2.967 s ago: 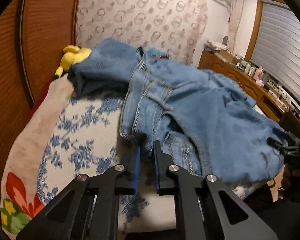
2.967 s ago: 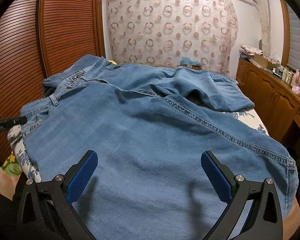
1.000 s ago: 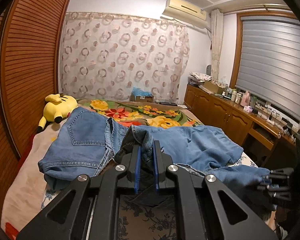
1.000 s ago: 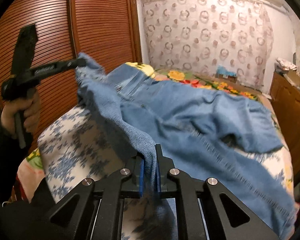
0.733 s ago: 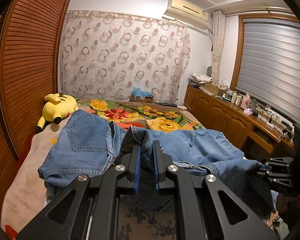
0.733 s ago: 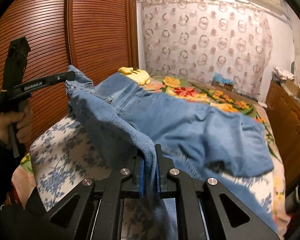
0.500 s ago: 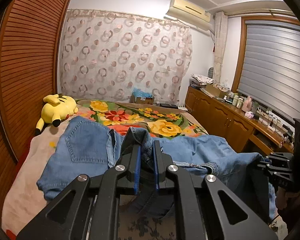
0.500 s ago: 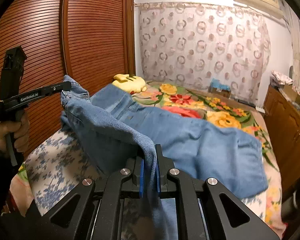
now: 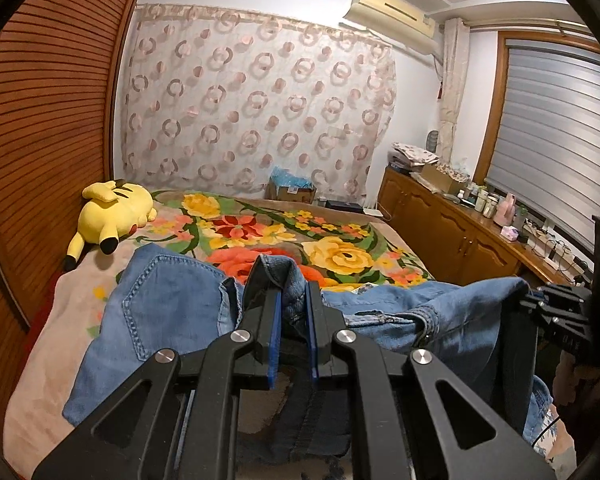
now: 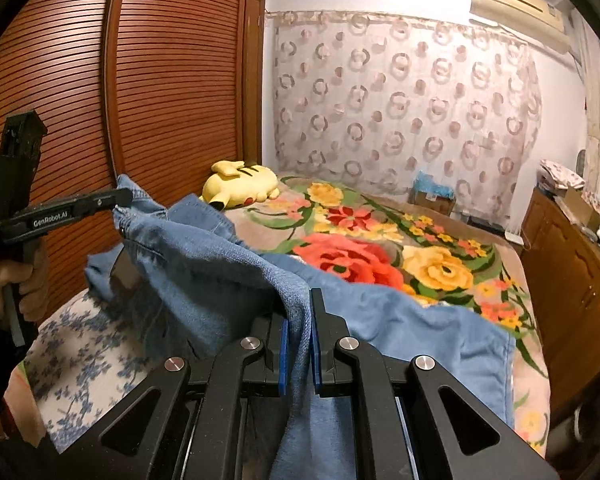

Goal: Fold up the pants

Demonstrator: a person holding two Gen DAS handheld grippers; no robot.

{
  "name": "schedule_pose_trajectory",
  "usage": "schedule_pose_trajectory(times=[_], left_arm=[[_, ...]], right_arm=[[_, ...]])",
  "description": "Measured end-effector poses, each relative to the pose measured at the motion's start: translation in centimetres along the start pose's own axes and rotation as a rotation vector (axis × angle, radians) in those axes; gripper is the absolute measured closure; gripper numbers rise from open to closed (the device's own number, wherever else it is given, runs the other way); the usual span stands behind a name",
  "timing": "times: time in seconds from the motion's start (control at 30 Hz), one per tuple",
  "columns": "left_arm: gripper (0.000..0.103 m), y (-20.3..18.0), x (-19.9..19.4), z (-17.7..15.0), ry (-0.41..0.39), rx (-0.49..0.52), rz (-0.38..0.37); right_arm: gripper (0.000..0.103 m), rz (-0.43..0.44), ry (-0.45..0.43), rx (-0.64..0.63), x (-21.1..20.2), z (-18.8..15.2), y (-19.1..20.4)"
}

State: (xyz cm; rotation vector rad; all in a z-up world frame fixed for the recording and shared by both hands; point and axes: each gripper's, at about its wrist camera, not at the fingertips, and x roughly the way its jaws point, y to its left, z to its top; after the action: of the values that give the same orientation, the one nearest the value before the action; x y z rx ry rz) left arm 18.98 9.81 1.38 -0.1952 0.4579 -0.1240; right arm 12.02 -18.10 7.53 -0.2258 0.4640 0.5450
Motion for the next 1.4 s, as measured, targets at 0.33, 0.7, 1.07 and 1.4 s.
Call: schedule_pose_trajectory(times=[0.33,0.7,1.07,1.4], left_arm=[[0.091,1.4,3.4,1.9,0.027,-0.022,0.014],[0.091,2.6,7.6,1.8,0.101,-0.032,0.040],[0.072,3.7,7.9,1.3,0.129,-0.025,0.125],[0.061,3.2,8.7,0.0,0.203,-0.007,0.109]], right_arm=[[0.094,-0.024,-0.031,-0.032,3.8,2.2,-0.7],[0.094,-0.036,0.023,-0.029,10.7,3.0,-1.8],[0.094,-0.032,0.078,-0.028,15.8,4.3,-3.2],[0.088,-0.023,0.142,0.028,17.2,5.3,-4.3]])
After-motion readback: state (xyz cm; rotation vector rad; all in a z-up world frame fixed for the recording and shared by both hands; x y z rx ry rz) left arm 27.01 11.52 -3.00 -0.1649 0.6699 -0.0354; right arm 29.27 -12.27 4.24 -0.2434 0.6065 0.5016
